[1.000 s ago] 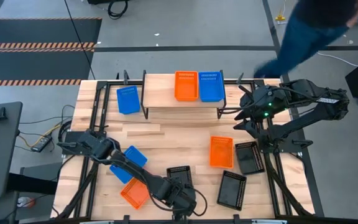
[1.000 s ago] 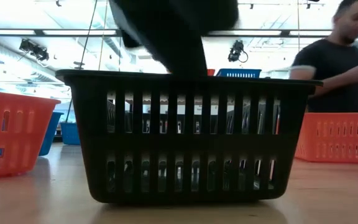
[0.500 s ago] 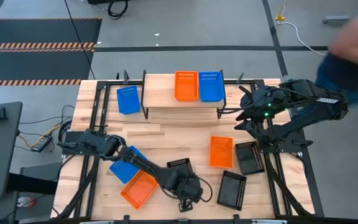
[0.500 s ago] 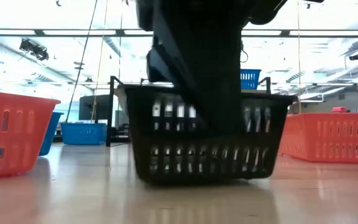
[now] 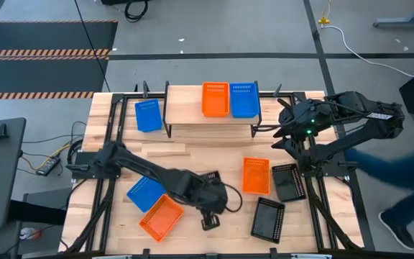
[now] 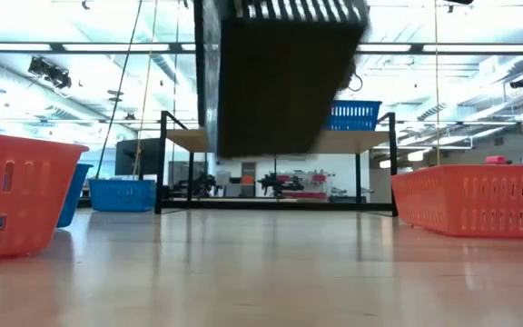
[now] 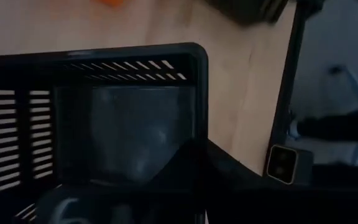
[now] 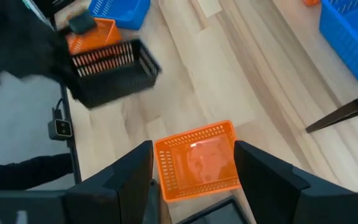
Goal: Stack baskets on shelf by color
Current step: Put the bottom left black bin on the shelf
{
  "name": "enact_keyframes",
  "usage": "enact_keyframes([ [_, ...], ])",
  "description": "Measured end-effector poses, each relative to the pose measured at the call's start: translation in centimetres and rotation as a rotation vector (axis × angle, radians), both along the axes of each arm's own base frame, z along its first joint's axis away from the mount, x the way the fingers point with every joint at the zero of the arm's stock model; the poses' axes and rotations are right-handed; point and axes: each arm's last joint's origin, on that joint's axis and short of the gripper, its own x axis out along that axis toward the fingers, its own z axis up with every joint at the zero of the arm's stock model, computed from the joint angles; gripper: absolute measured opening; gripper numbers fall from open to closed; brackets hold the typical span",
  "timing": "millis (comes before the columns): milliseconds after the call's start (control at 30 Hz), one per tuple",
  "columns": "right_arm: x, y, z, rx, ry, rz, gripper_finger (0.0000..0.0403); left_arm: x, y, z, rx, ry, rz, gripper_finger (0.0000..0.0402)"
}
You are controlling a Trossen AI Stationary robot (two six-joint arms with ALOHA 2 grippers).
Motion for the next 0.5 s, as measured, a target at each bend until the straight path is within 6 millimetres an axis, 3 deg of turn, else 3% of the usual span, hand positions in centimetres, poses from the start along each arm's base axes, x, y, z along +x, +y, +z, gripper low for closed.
enact_keyframes([
  [267, 0.1, -0.1, 0.0, -0.04, -0.007, -0.034, 0.023, -3.3, 3.0, 6.9, 0.08, -0.183, 0.043, 0.0009],
  [500, 0.3, -0.3, 0.2, -0.053, -0.035, -0.095, 0.023, -6.1, 6.5, 11.3, 0.167, -0.282, 0.016, 0.0009],
])
